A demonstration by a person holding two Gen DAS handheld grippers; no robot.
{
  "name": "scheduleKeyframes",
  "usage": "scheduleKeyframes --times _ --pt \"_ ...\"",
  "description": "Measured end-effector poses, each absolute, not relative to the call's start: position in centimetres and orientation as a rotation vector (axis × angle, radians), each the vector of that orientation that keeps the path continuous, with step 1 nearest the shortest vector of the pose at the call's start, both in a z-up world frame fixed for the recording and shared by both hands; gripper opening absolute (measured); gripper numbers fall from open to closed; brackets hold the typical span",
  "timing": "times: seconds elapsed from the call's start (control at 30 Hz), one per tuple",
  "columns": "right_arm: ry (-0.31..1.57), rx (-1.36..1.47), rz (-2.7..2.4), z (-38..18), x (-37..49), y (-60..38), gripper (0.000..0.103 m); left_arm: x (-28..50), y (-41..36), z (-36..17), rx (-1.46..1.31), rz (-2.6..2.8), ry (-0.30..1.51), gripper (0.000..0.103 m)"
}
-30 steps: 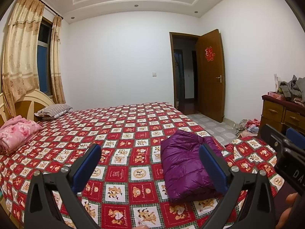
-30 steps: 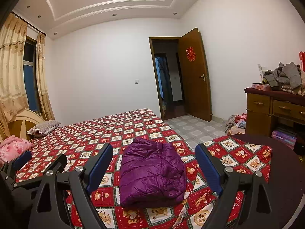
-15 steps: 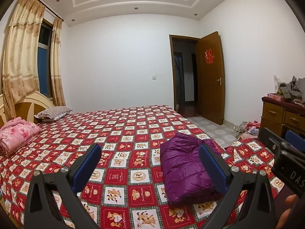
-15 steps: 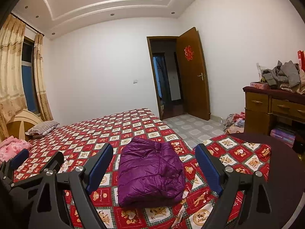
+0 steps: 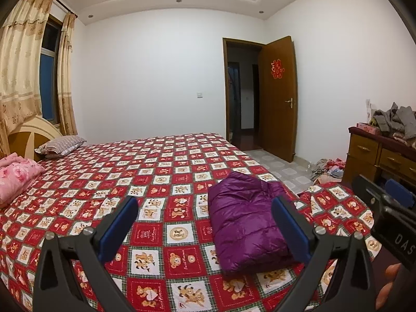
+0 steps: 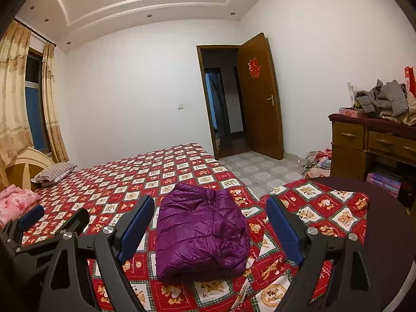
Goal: Fold large clothes
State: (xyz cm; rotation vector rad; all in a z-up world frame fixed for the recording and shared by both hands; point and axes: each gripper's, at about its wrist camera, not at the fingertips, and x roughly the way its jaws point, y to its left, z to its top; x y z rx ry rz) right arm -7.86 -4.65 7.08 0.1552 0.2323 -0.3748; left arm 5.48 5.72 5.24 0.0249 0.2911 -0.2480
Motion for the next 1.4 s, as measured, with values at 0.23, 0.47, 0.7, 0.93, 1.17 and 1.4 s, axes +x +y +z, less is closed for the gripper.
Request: scheduleKeyframes --times 0.23,0.47,0.7,0.93,1.17,1.4 --pt "0.279 0.159 -0.419 5.7 -6.6 -5.7 0.088 7.8 7.1 5.2 0.016 -0.217 0.313 0.103" --pt "0.348 0.191 -0.497 4.3 -4.6 -9.2 0.088 11.5 8.7 4.0 -0.004 -0.186 0.370 0.103" --pt "0.386 0.215 -0.604 3.7 -2.7 -12.9 0.088 15.5 10.3 2.2 0.005 -0.119 0.428 0.103" --pt "0.440 0.192 -0.662 2.5 0.0 -15.2 0.088 19.1 12.0 0.9 0.009 -0.076 0.482 0.103" --pt "0.482 0.225 -0.718 0.9 1.9 -18.4 0.088 22.7 14.6 -0.7 0.021 -0.010 0.539 0.103" --pt "0.531 0.251 -0.808 -2.1 3.8 -24.6 0.088 26.6 19.2 -3.9 0.065 0.027 0.613 0.103"
